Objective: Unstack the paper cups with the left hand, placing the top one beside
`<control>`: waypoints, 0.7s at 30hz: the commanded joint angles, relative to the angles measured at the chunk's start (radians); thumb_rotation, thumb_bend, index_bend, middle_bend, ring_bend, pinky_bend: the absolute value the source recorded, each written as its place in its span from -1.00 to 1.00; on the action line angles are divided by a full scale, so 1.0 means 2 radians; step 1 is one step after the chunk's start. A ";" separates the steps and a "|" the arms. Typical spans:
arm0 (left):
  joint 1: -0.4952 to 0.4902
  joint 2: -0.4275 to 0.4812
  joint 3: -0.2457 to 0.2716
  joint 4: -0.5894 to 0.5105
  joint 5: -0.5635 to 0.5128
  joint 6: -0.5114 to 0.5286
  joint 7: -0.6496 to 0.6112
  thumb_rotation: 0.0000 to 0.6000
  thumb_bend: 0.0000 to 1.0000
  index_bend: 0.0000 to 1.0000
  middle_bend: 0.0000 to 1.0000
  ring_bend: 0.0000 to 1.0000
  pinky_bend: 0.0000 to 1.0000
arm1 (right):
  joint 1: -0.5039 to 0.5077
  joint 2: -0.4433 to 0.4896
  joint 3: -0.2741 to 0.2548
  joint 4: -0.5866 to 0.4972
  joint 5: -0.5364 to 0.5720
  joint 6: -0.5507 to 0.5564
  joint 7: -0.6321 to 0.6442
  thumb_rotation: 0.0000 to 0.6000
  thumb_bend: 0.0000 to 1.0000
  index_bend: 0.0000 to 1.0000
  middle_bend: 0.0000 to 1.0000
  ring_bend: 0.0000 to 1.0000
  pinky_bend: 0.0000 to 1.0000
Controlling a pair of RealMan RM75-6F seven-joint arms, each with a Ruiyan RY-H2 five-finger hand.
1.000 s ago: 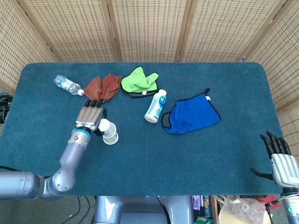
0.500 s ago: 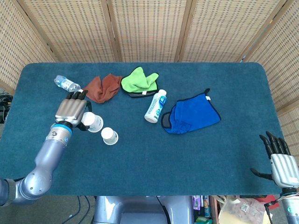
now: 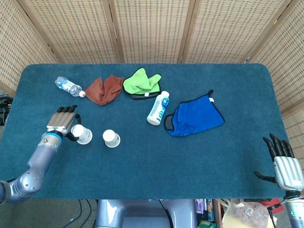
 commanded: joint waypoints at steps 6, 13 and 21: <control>0.011 -0.055 0.023 0.047 0.038 -0.003 -0.031 1.00 -0.52 0.10 -1.00 -1.00 -1.00 | 0.000 -0.001 0.000 0.001 -0.001 0.003 0.000 1.00 -0.81 -1.00 -1.00 -1.00 -1.00; 0.003 -0.068 0.036 0.053 0.043 0.007 -0.025 1.00 -0.52 -0.51 -1.00 -1.00 -1.00 | -0.001 -0.002 0.002 0.003 0.000 0.004 0.003 1.00 -0.81 -1.00 -1.00 -1.00 -1.00; 0.002 -0.054 0.036 0.041 0.046 0.005 -0.038 1.00 -0.52 -1.00 -1.00 -1.00 -1.00 | -0.002 -0.001 0.001 0.002 -0.002 0.006 0.004 1.00 -0.81 -1.00 -1.00 -1.00 -1.00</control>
